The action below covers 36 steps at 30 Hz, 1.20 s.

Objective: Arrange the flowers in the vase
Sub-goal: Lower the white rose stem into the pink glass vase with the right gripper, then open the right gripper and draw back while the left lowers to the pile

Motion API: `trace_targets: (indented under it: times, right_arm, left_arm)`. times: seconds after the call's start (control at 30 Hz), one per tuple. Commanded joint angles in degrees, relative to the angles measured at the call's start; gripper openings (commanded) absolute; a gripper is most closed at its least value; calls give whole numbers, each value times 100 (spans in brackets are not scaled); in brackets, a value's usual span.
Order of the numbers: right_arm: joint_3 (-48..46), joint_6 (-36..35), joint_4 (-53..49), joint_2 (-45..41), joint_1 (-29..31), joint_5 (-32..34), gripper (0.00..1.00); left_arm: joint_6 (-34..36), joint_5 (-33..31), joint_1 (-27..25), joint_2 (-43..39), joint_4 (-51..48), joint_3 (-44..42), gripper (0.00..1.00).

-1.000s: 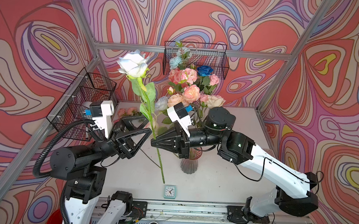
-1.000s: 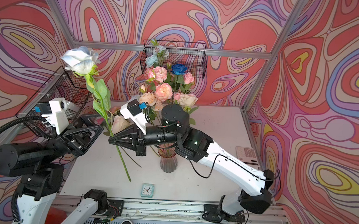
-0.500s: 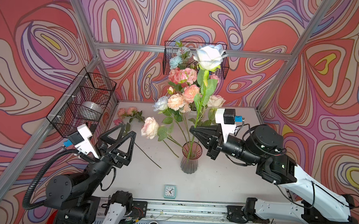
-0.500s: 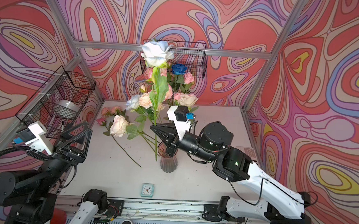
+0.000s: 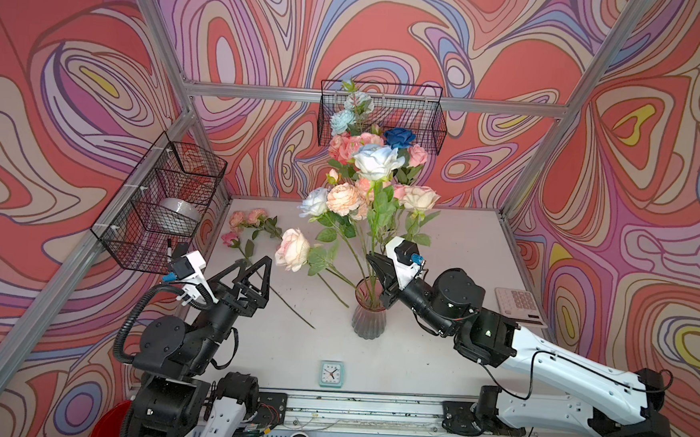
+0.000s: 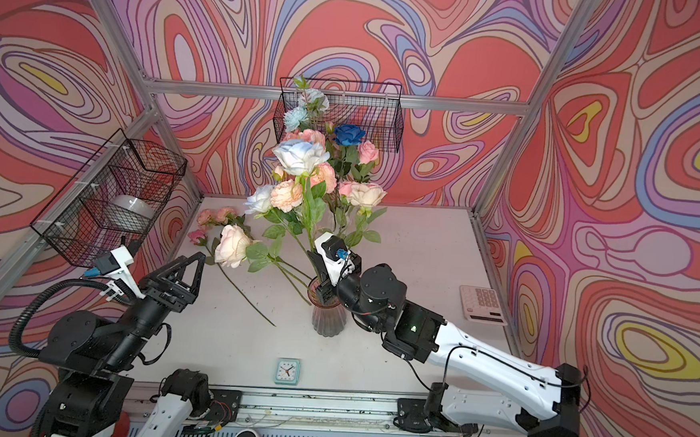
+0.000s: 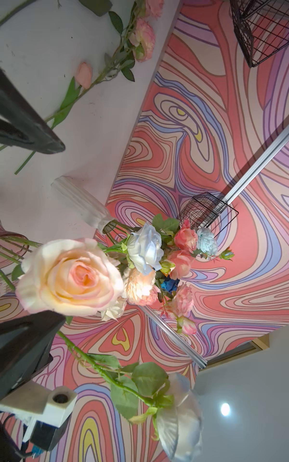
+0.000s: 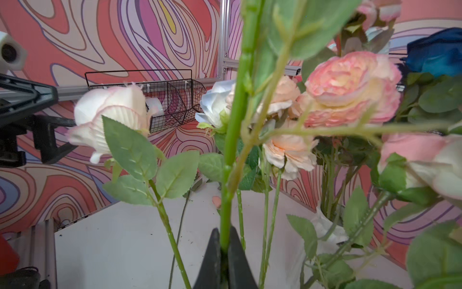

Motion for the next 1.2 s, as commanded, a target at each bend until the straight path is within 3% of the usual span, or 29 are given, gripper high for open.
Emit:
trace_targets:
  times: [0.0, 0.23, 0.37, 0.47, 0.8, 0.97, 1.17]
  right_arm:
    - [-300, 68, 403, -99, -49, 383, 0]
    - [-532, 885, -315, -109, -84, 688, 3]
    - [-520, 1357, -750, -232, -84, 629, 43]
    - [-541, 1608, -924, -424, -80, 538, 55]
    - [-538, 1884, -1301, -1093, -84, 40, 59]
    - [-562, 1934, -1417, -1441, -84, -181, 57]
    - [-597, 1936, -1509, -1805, -80, -181, 55]
  left_arm:
    - [-127, -171, -15, -24, -185, -199, 100]
    - [-438, -601, -16, 96, -619, -417, 99]
    - [-590, -856, -16, 210, -936, -460, 99]
    - [-724, -1078, -15, 328, -1197, -495, 99]
    - [-1001, -1132, -7, 1005, -1261, -893, 98]
    - [-969, -1208, 154, 1701, -1196, -1065, 88]
    - [-1017, -1200, 831, 2870, -650, -1259, 74]
